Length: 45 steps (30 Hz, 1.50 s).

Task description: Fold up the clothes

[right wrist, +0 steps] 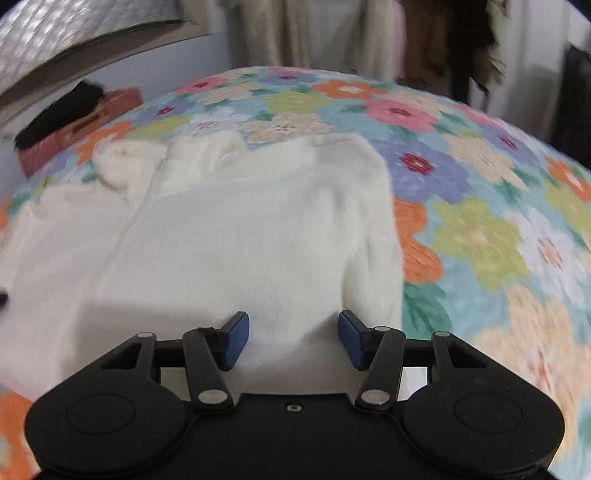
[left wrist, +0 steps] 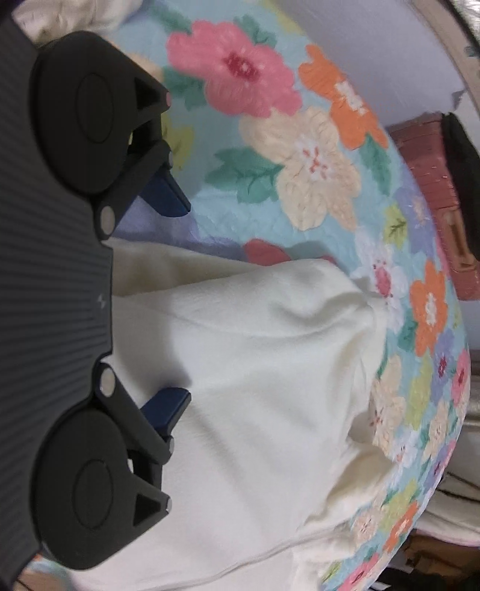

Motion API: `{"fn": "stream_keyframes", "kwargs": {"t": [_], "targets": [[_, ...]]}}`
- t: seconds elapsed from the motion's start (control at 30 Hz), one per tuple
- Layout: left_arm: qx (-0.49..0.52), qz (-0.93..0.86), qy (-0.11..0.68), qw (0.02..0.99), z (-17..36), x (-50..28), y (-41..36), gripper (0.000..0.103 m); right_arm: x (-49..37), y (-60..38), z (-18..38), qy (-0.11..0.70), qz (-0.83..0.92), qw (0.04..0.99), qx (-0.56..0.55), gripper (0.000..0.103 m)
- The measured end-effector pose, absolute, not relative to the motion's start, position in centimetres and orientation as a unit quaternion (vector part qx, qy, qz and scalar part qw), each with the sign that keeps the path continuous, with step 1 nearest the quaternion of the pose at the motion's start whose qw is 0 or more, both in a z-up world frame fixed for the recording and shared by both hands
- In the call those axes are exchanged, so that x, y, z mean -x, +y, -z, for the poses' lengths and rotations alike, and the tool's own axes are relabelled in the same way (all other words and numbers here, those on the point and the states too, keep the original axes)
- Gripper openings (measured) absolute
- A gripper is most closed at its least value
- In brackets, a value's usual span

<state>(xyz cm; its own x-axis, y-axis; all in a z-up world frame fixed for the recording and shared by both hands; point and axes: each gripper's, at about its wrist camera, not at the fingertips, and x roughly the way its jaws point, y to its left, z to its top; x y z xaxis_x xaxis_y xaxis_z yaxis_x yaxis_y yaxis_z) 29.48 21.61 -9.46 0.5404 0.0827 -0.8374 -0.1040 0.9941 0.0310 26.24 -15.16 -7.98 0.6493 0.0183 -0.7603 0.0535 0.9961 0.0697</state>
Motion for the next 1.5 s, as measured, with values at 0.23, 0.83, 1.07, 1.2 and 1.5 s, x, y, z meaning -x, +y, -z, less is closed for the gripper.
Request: {"fn": "stream_keyframes", "kwargs": {"t": [0.23, 0.83, 1.07, 1.2, 1.5], "targets": [[0.0, -0.04, 0.479, 0.877, 5.9, -23.5, 19.1, 0.103, -19.9, -12.6, 2.7, 0.419, -0.032, 0.906, -0.042, 0.075], [-0.009, 0.028, 0.475, 0.88, 2.0, -12.1, 13.9, 0.103, -9.5, -7.0, 0.5, 0.458, -0.065, 0.886, -0.002, 0.077], [-0.032, 0.035, 0.494, 0.868, 4.0, -11.5, 12.6, 0.103, -9.7, -6.5, 1.3, 0.468, -0.048, 0.882, 0.009, 0.078], [-0.04, 0.036, 0.495, 0.867, 4.3, -11.6, 12.3, 0.103, -9.9, -6.4, 1.7, 0.467, -0.039, 0.883, 0.01, 0.078], [-0.069, 0.01, 0.483, 0.873, 4.5, -11.8, 11.8, 0.103, -9.7, -6.3, 1.9, 0.455, -0.032, 0.89, 0.018, 0.078]]}}
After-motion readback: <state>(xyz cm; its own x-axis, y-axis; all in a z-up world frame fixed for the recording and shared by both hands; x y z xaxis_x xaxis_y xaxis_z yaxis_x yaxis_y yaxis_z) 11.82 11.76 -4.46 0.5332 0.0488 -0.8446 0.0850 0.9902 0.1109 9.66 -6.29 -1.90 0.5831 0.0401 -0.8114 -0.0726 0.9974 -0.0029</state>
